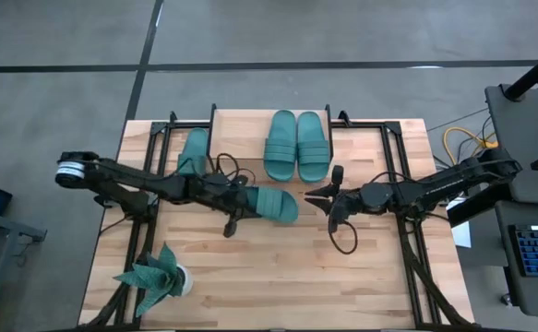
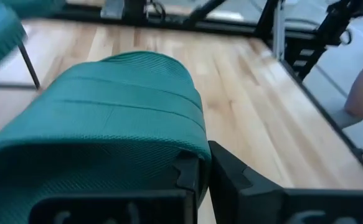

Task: Pick and place slides into the shelf
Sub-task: Put the right green slide on the shelf

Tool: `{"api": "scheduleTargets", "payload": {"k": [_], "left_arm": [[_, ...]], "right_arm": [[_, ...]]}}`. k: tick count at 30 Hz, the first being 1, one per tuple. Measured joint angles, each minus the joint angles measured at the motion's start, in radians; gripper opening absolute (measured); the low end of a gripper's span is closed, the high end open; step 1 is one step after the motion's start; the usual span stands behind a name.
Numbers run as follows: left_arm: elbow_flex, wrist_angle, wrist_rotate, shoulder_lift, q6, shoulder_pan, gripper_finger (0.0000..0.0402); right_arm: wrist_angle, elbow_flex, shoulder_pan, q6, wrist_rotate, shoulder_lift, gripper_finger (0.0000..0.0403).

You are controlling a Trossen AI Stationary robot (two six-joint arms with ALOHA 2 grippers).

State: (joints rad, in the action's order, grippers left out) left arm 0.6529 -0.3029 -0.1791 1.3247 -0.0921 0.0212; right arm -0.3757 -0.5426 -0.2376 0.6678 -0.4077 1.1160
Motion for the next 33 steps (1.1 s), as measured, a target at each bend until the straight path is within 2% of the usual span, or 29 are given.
{"api": "scheduleTargets", "payload": {"k": [5, 10, 16, 20, 29, 33], "left_arm": [[-0.018, 0.005, 0.001, -0.066, -0.004, 0.001, 0.0], [-0.02, 0.007, 0.001, -0.084, -0.005, 0.001, 0.0], [-0.02, 0.008, 0.0, -0.084, -0.007, 0.001, 0.0], [-0.016, -0.007, 0.0, -0.084, -0.008, 0.001, 0.0], [0.0, -0.03, -0.033, -0.084, -0.035, 0.002, 0.0], [0.013, -0.051, -0.056, -0.084, -0.035, 0.002, 0.0]], "right_arm": [[0.009, 0.0, -0.036, 0.215, 0.116, 0.0, 0.0069], [0.045, 0.0, -0.083, 0.383, 0.198, 0.0, 0.0112], [0.065, 0.0, -0.107, 0.383, 0.198, 0.0, 0.0177], [0.064, 0.0, -0.107, 0.394, 0.195, 0.0, 0.0203], [0.064, 0.0, -0.107, 0.451, 0.198, 0.0, 0.021], [0.035, 0.0, -0.098, 0.537, 0.198, 0.0, 0.021]]}}
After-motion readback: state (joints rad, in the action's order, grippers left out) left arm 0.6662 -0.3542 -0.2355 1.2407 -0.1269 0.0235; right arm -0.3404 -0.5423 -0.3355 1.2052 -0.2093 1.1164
